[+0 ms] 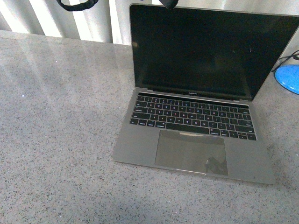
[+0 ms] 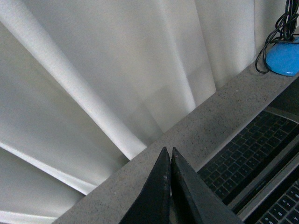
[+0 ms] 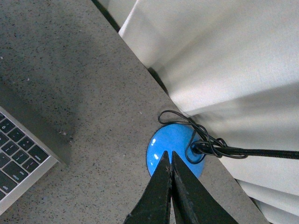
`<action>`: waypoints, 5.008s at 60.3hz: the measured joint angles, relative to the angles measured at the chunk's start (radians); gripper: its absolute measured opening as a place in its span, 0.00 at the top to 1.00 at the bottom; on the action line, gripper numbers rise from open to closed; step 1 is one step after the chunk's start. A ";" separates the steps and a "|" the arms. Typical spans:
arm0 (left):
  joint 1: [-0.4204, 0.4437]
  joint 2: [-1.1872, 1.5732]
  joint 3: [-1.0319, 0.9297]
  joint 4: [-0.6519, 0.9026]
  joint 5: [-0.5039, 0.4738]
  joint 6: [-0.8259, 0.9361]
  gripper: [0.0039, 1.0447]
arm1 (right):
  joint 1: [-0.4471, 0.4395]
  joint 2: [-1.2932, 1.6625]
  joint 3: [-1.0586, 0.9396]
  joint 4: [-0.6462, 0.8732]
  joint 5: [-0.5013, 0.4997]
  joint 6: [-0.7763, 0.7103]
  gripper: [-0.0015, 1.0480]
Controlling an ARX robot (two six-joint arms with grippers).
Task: Close laptop
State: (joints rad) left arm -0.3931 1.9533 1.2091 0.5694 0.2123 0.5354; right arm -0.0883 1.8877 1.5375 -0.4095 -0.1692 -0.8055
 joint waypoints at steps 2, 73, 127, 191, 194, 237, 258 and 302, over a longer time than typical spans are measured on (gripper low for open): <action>-0.002 0.012 0.019 -0.005 0.001 0.007 0.97 | 0.006 0.006 0.008 -0.008 -0.003 -0.002 0.99; 0.023 0.194 0.216 -0.129 0.092 0.122 0.97 | 0.084 0.132 0.076 -0.071 -0.059 -0.024 0.99; 0.060 0.149 0.209 -0.318 0.175 0.298 0.97 | 0.106 0.055 -0.092 -0.085 -0.087 -0.089 0.99; 0.059 0.080 0.074 -0.496 0.241 0.392 0.97 | 0.159 -0.061 -0.400 0.040 -0.118 -0.028 0.99; 0.058 0.080 0.071 -0.502 0.240 0.400 0.97 | 0.160 -0.061 -0.413 0.048 -0.120 -0.024 0.99; 0.038 0.080 0.064 -0.623 0.259 0.456 0.97 | 0.163 -0.082 -0.531 0.130 -0.145 0.023 0.99; 0.031 0.075 0.027 -0.634 0.258 0.466 0.97 | 0.169 -0.102 -0.575 0.160 -0.155 0.046 0.99; 0.017 0.069 -0.039 -0.621 0.255 0.484 0.97 | 0.174 -0.104 -0.696 0.237 -0.181 0.092 0.99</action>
State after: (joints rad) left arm -0.3763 2.0224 1.1706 -0.0521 0.4675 1.0191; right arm 0.0860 1.7836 0.8413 -0.1730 -0.3500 -0.7135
